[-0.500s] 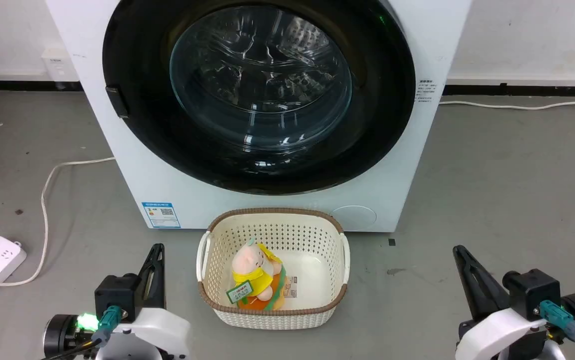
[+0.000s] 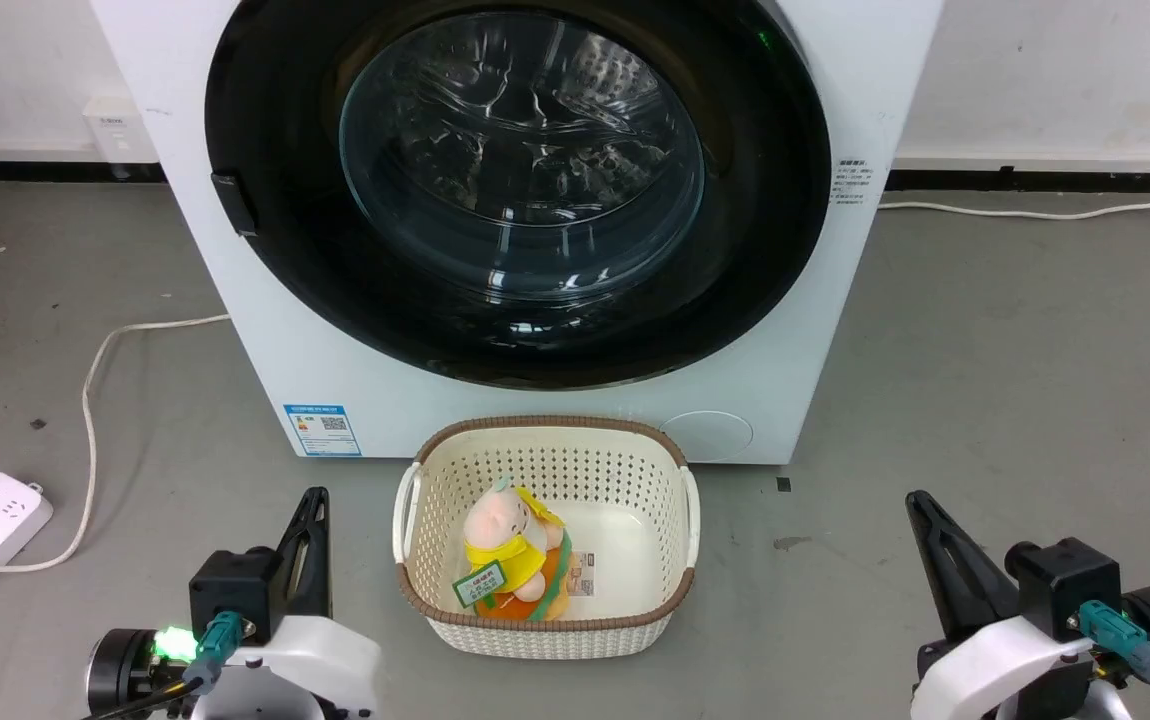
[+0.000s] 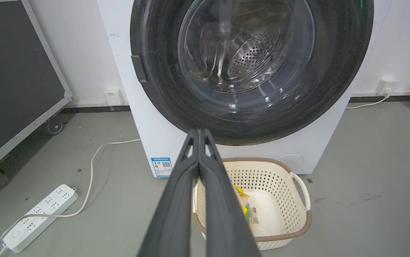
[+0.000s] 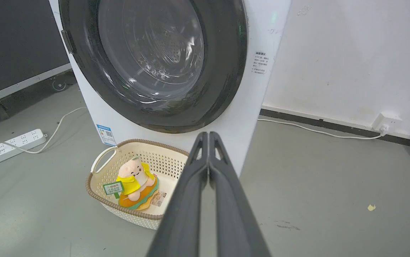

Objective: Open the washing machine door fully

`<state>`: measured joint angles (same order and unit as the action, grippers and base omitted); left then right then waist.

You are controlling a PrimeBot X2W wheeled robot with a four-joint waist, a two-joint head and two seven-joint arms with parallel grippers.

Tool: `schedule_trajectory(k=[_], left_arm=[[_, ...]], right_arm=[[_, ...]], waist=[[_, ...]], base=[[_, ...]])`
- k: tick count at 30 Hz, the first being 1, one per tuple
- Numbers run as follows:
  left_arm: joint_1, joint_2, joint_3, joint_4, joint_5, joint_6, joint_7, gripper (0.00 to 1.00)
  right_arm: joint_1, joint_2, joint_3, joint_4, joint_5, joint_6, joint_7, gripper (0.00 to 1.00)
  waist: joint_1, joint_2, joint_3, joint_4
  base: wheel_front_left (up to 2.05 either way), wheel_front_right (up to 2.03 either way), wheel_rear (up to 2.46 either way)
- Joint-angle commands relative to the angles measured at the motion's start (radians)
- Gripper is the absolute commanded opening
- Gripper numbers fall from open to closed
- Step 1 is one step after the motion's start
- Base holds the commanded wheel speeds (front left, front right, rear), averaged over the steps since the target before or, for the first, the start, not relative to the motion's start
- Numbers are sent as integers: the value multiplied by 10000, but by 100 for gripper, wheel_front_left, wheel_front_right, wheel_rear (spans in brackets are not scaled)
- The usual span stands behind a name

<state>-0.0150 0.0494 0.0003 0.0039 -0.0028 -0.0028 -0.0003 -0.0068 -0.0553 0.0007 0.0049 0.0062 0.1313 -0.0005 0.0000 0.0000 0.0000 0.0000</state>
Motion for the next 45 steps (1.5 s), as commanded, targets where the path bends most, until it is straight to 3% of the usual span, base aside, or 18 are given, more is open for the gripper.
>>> schedule_trajectory(k=[1,29,30,45], left_arm=[[150,8,-3,-39,28,28,3,0],[150,8,-3,-39,28,28,3,0],[-2,0,4,2,-2,0,-1,100],[-16,-1,-129,60,-10,46,-233,100]], right_arm=[[68,51,-7,-49,-62,-6,5,0],[68,51,-7,-49,-62,-6,5,0],[0,-2,2,0,4,2,-1,100],[-41,3,3,140,413,1,-231,100]], waist=[[0,0,0,0],[0,0,0,0],[0,0,0,0],[0,0,34,2]], base=[[0,0,0],[0,0,0],[0,0,0],[0,0,0]])
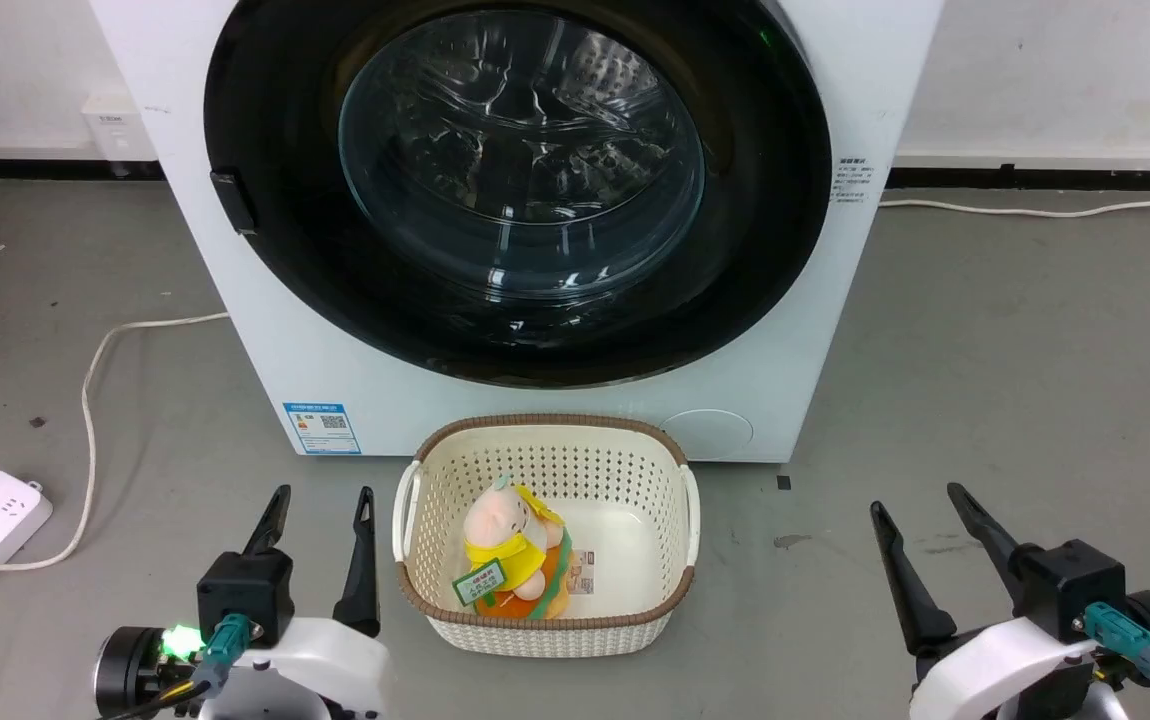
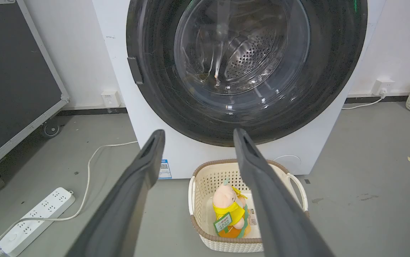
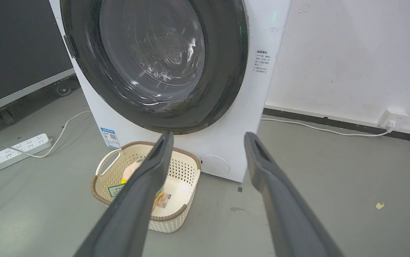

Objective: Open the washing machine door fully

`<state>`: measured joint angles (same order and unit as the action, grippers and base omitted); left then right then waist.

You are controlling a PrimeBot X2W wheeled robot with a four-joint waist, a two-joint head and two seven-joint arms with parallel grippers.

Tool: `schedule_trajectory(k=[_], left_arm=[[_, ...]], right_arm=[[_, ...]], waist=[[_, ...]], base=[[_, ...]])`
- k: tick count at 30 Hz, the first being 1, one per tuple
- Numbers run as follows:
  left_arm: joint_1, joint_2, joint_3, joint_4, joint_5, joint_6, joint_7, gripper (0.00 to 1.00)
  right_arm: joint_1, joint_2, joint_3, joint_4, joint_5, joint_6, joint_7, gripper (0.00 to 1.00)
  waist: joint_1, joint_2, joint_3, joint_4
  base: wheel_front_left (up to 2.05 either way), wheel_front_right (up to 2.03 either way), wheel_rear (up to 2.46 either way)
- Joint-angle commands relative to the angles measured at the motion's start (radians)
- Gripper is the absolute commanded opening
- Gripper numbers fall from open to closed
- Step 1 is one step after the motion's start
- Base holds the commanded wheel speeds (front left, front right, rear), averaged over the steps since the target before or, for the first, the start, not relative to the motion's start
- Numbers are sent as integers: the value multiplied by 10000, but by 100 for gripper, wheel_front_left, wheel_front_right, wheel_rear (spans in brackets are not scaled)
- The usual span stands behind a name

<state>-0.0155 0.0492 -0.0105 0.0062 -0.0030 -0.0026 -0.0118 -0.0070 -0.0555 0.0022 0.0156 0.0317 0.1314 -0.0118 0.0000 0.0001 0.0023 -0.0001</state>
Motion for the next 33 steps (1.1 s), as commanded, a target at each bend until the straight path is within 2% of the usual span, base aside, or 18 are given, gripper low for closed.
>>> schedule_trajectory(k=[1,17,33], left_arm=[[-11,1,-21,37,-8,44,-118,100],[-280,8,-241,-42,-12,108,-452,100],[-718,21,-510,-136,-4,186,-786,100]], right_arm=[[-38,5,-12,33,158,-1,-118,100],[-720,-140,-178,33,1622,-2,-133,100],[-2521,-263,-958,475,3805,-3,548,100]], waist=[[0,-1,11,2],[0,-1,574,78],[0,-1,1386,277]], base=[[0,0,0],[0,0,0],[0,0,0]])
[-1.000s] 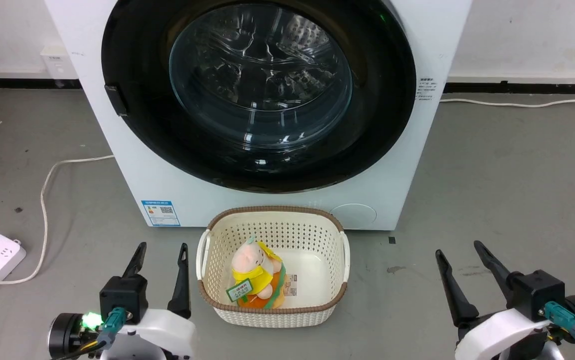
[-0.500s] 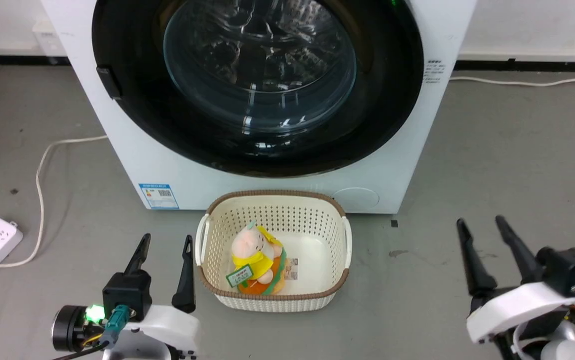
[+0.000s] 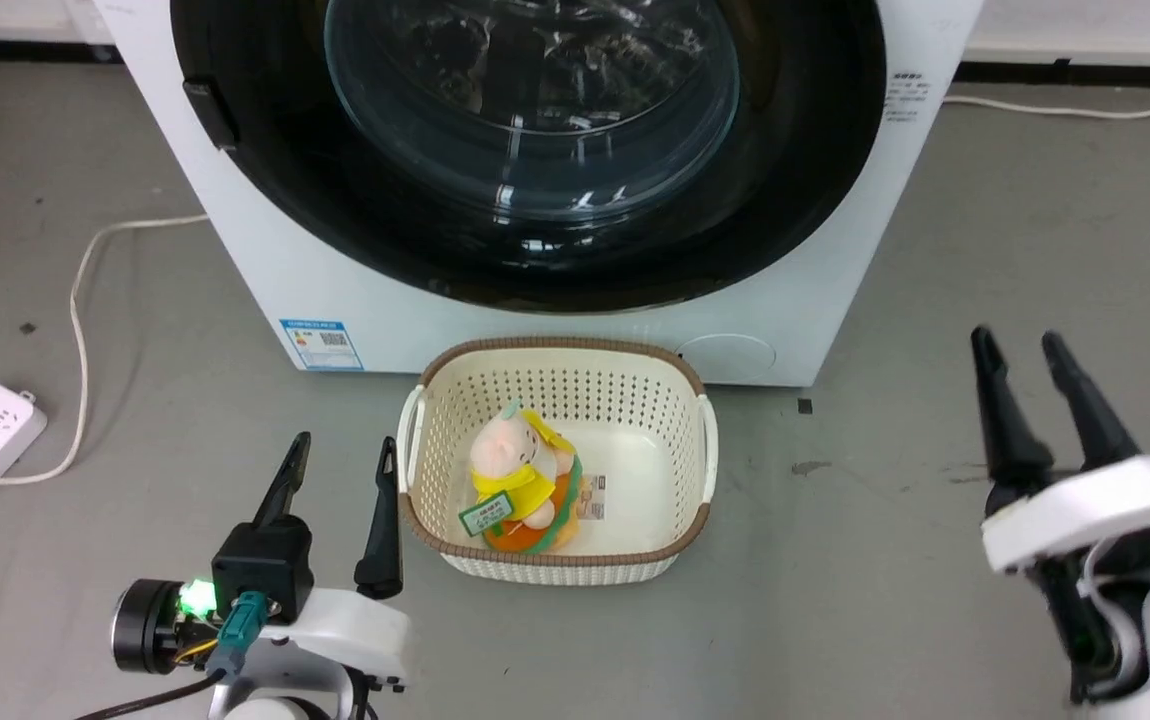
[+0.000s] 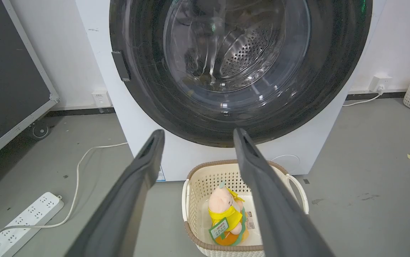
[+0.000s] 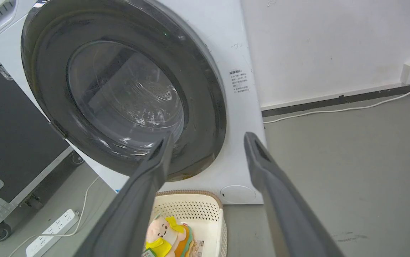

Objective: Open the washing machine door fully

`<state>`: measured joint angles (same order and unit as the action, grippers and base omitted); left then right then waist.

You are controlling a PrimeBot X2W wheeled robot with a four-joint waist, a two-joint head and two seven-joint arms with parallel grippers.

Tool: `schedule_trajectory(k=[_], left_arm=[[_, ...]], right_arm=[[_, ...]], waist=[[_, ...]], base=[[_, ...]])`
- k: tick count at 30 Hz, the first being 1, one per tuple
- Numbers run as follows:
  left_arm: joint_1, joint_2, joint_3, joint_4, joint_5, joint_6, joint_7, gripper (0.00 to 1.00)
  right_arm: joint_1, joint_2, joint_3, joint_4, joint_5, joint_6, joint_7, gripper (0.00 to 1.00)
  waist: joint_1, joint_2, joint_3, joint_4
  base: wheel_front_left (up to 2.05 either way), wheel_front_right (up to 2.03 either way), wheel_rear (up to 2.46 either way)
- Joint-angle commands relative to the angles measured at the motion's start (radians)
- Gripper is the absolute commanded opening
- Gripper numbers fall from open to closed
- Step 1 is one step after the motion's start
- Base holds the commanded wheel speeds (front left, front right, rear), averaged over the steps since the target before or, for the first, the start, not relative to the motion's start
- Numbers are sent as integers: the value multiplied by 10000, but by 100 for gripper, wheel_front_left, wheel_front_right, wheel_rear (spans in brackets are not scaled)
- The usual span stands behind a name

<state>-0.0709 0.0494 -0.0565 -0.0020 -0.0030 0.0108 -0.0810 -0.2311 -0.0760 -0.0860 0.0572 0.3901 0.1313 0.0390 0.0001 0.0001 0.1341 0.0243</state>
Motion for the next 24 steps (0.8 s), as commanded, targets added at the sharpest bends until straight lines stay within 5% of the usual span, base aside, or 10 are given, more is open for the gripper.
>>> schedule_trajectory(k=[1,14,15,17,24], left_arm=[[-192,19,-67,-57,-6,59,-114,100],[-560,39,-284,-106,-17,148,-386,100],[-593,39,-306,-108,-20,153,-407,100],[-660,38,-356,-111,-31,170,-449,100],[-830,37,-469,-139,-69,244,-594,100]], right_arm=[[-424,-44,-137,120,353,-1,97,100],[-2605,9,-1008,1371,1625,-1,729,100],[-2787,-2,-1077,1477,1693,-2,777,54],[-3152,-8,-1230,1656,1898,-2,910,0],[-4422,-34,-1925,2679,2690,-2,1444,0]], waist=[[-1,-1,119,51],[-1,-1,764,245],[-1,-1,814,266],[-1,-1,915,320],[-1,-1,1252,458]], base=[[0,0,0],[0,0,0],[0,0,0],[0,0,0],[0,0,0]])
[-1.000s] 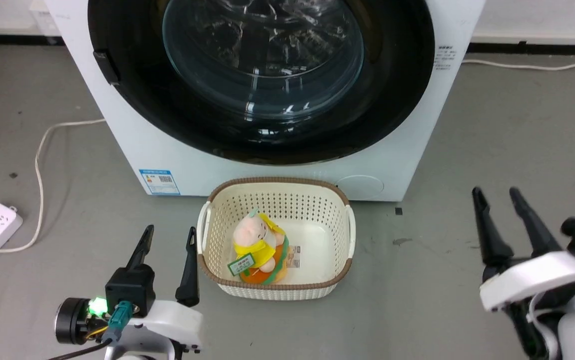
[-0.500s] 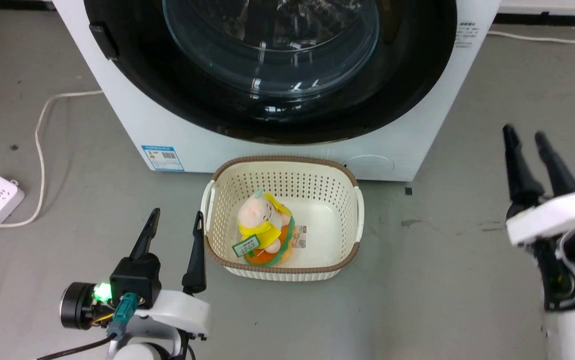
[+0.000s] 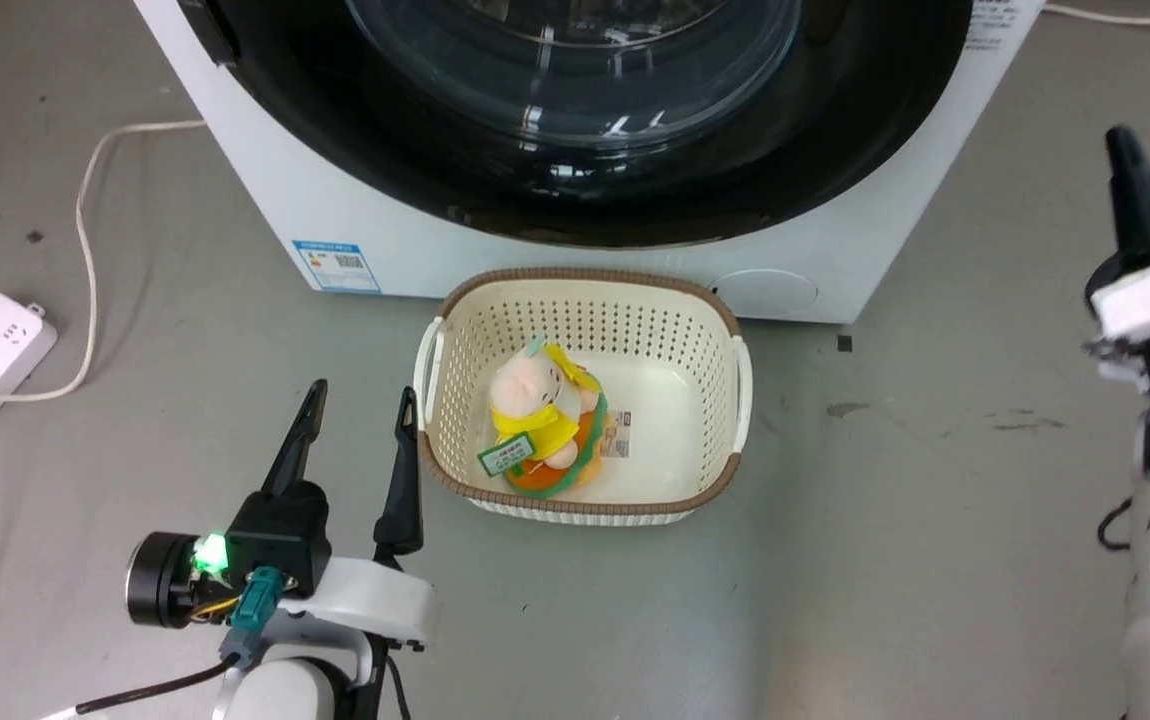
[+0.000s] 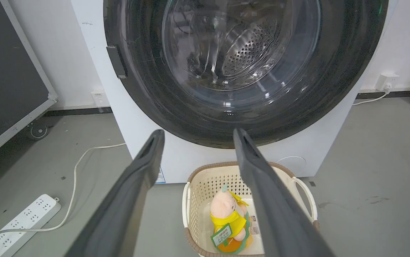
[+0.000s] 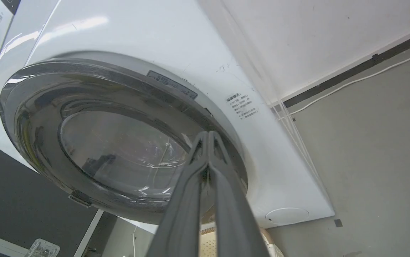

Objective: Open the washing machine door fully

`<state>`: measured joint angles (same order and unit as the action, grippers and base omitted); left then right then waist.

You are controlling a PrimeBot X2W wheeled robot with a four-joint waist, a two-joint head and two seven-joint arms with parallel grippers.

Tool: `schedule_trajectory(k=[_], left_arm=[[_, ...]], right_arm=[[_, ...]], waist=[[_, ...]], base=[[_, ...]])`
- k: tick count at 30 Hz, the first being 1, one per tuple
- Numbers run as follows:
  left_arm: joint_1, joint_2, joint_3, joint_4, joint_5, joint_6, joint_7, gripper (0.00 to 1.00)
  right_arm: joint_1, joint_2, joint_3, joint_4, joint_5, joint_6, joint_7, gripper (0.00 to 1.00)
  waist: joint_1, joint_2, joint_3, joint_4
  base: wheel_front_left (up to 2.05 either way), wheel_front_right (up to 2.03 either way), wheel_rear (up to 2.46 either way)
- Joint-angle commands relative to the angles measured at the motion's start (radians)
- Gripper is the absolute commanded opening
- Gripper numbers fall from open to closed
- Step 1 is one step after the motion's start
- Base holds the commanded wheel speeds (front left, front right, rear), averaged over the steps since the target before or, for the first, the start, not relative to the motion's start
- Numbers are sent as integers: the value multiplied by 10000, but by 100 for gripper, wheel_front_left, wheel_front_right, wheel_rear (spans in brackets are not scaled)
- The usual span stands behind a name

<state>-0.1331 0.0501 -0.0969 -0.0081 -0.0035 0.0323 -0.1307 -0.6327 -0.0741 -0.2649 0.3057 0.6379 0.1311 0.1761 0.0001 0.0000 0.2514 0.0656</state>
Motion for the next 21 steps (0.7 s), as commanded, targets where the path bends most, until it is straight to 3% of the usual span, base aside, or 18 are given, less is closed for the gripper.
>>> schedule_trajectory(k=[1,21], left_arm=[[-234,29,-81,-77,-65,32,-119,100],[-828,13,-493,-53,-267,166,-557,100]], right_arm=[[-585,-88,-196,346,250,0,129,0],[-4514,-680,-1676,3849,1500,-1,1861,0]], waist=[[-1,0,129,71],[-1,0,1256,620]], base=[[0,0,0],[0,0,0]])
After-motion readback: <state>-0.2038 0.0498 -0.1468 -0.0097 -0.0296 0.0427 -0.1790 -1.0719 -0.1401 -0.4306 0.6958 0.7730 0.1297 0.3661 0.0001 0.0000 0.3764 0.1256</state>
